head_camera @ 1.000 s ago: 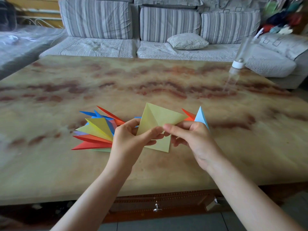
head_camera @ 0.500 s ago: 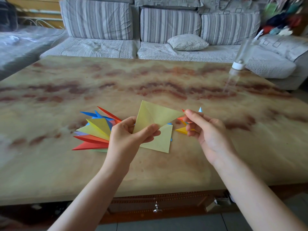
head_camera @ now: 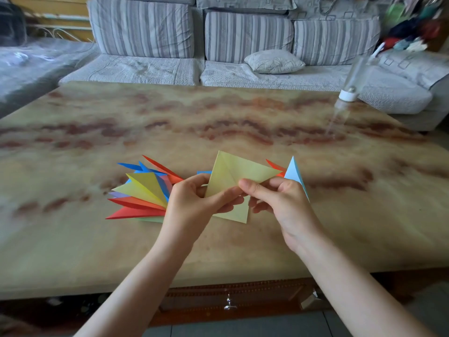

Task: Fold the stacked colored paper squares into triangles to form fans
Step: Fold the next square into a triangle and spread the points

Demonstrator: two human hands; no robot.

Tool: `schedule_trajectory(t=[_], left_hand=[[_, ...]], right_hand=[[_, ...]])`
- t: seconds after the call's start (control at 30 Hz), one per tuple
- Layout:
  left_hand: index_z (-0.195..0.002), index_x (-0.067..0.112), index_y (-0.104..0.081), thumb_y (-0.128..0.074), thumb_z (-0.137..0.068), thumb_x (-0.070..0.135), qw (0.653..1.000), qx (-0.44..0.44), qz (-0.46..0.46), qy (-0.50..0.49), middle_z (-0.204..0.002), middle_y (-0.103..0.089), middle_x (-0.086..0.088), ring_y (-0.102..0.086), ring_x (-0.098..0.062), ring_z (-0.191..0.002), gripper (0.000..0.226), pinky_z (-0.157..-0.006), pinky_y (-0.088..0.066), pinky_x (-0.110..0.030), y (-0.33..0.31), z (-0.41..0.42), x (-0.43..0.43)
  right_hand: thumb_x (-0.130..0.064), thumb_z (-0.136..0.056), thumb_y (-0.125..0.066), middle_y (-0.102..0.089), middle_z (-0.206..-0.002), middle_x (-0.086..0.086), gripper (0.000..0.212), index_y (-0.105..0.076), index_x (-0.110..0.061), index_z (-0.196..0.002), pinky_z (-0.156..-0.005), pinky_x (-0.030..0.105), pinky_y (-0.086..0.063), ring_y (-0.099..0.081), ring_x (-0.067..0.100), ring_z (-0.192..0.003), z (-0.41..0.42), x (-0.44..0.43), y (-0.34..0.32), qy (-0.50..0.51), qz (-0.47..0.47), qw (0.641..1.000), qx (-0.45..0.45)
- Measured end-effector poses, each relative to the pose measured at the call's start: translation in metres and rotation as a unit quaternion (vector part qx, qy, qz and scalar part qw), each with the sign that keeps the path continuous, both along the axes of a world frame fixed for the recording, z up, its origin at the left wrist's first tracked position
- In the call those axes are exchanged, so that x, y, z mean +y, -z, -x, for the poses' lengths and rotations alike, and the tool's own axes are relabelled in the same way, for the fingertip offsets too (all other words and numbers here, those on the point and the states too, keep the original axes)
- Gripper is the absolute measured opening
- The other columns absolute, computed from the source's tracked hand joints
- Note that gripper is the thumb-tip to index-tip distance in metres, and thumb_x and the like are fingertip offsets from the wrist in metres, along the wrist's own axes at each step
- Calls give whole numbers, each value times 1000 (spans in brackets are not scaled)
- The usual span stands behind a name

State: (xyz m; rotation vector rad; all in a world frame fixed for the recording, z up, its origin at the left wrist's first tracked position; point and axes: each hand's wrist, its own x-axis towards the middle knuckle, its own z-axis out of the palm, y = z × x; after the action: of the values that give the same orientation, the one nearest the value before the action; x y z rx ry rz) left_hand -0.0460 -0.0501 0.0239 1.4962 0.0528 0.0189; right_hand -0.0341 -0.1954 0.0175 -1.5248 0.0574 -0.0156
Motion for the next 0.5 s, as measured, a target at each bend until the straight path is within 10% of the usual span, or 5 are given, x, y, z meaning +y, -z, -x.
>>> schedule_trajectory(t=[0.5], left_hand=[[-87,6,-68,-75,-75,3,1000,5,-3,-19,-71,-74,-11,-73,-16,-67,14,-61,-57,-18,3,-2,19]], right_hand=[[-17,-75,-74,-68,-66,5,14,-66,-6,-69,-46,19,-45,-59,12,-50,-8,-15,-8,52,-66,996,0]])
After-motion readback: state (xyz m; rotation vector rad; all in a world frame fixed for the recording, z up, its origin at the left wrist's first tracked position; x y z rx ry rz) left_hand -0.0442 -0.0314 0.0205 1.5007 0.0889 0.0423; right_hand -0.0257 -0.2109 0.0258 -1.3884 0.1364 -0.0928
